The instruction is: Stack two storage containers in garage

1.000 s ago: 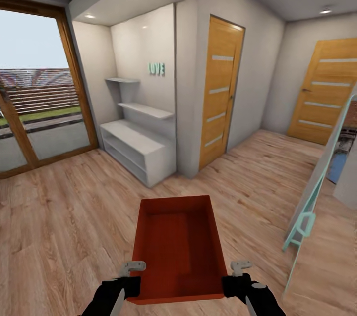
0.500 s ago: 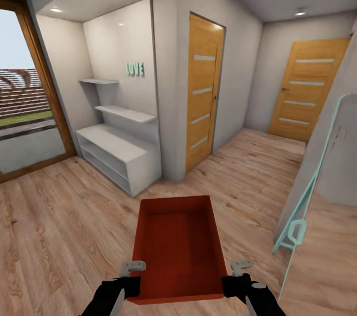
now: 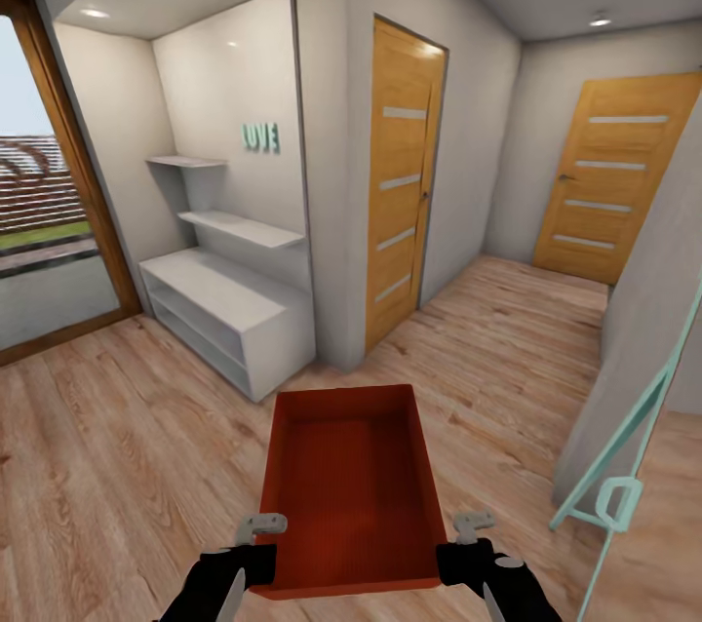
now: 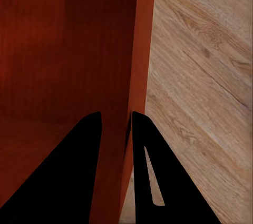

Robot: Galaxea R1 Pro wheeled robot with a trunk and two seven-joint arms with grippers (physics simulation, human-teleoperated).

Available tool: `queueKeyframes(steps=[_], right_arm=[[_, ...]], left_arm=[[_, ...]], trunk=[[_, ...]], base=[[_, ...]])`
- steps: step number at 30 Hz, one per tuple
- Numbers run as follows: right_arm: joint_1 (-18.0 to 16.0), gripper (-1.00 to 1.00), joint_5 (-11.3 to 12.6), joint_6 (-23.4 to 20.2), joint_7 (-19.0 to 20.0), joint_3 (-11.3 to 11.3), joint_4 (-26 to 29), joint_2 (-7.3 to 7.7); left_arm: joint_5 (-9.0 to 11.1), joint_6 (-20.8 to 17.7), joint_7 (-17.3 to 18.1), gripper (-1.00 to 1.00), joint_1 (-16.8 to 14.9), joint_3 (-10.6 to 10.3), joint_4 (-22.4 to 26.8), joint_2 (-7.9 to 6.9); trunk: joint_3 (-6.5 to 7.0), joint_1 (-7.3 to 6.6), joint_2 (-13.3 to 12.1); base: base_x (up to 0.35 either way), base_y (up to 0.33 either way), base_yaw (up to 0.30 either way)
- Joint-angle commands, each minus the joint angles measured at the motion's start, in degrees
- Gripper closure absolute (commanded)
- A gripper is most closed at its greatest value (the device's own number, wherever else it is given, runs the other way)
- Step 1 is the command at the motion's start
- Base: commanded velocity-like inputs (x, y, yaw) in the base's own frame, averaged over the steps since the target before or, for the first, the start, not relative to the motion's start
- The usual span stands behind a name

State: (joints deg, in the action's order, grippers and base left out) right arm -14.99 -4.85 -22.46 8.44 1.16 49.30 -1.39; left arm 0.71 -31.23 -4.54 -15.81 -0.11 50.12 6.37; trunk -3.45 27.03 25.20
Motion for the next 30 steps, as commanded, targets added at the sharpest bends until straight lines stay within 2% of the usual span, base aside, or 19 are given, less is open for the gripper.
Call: queueKeyframes(steps=[1, 20, 30], right_arm=[[-0.04, 1.0, 0.72, -0.48, 0.97, -0.11, 0.01, -2.05], [-0.04, 1.0, 0.72, -0.48, 0.99, -0.11, 0.01, -2.04], [-0.04, 1.0, 0.72, -0.48, 0.97, -0.11, 0.01, -2.06]], left_arm=[[-1.5, -0.15, -0.47, 1.0, -0.01, -0.15, 0.15, 0.07], [-1.5, -0.15, -0.47, 1.0, -0.01, -0.15, 0.15, 0.06], [-1.5, -0.06, -0.47, 1.0, -0.01, -0.15, 0.15, 0.06]], trunk=[[-0.12, 0.07, 0.12], [-0.12, 0.07, 0.12], [-0.12, 0.07, 0.12]], base=[[0.325, 0.013, -0.033], [0.325, 0.093, -0.254], [0.325, 0.113, -0.026]])
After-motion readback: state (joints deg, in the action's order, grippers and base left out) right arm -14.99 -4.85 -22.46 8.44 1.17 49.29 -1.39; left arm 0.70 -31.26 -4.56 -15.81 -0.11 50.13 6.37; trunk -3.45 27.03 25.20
